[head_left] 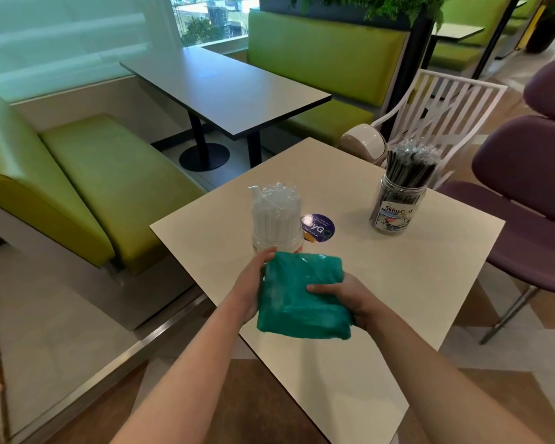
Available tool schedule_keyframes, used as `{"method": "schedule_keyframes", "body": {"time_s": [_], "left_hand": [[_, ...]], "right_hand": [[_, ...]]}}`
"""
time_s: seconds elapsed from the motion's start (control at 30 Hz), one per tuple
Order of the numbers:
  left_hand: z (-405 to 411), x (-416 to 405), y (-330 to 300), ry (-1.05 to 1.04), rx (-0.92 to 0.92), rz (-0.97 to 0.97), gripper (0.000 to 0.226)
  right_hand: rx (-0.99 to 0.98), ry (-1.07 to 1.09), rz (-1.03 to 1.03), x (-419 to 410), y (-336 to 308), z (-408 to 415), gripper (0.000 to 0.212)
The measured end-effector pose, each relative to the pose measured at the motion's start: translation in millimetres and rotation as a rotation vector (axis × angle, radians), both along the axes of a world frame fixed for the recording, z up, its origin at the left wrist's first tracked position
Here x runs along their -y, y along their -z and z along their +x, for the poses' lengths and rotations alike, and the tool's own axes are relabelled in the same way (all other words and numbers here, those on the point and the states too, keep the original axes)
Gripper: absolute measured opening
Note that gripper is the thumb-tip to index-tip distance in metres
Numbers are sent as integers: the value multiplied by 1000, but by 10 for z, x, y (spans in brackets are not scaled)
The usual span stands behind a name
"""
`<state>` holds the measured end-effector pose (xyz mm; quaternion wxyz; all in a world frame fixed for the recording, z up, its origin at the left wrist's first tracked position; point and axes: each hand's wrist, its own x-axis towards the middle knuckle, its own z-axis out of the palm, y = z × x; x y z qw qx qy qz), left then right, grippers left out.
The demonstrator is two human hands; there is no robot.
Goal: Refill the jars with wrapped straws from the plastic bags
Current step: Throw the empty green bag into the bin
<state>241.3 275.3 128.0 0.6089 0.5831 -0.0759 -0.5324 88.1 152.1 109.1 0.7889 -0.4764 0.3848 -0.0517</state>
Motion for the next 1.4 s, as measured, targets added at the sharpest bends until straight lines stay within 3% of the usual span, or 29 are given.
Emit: {"method": "schedule_keyframes", "body": {"time_s": [0.13, 0.27, 0.37, 0.53, 0.63, 0.7, 0.77, 0.83, 1.0, 1.13, 1.27, 1.4], "left_hand": [[6, -79, 81, 299, 172, 138, 81], [-18, -100, 193, 226, 271, 173, 50], [-29, -116, 221, 73, 316, 184, 23], [-62, -135, 202, -69, 353, 216, 33], [-103, -105, 203, -128, 333, 202, 40], [-131, -84, 193, -129, 314, 182, 44], [-152, -70, 160, -98, 275, 150, 48], [-166, -87, 91, -38, 251, 120, 48], [-90, -195, 68, 136, 144, 35, 46], [-90, -192, 99, 215, 41, 35, 31], [-164, -139, 164, 233, 244, 161, 28], [-199, -116, 287, 52, 305, 244, 17]], "right_hand": [[53, 170, -98, -56, -37, 49, 41], [32, 142, -82, -85, -104, 6, 25], [56, 19, 37, -59, -127, -107, 27], [3, -19, 254, -17, -121, -217, 61], [-61, -138, 178, -67, -61, -220, 53], [-93, -159, 193, -74, 22, -222, 78], [-70, -177, 200, -92, 55, -207, 79], [-57, -174, 119, -75, 76, -173, 64], [-146, 92, -233, 34, 85, -118, 45], [-236, 94, -551, -9, 32, -57, 34], [-172, 162, -842, -155, 82, 18, 37], [-70, 59, -841, -339, 100, 48, 46]]}}
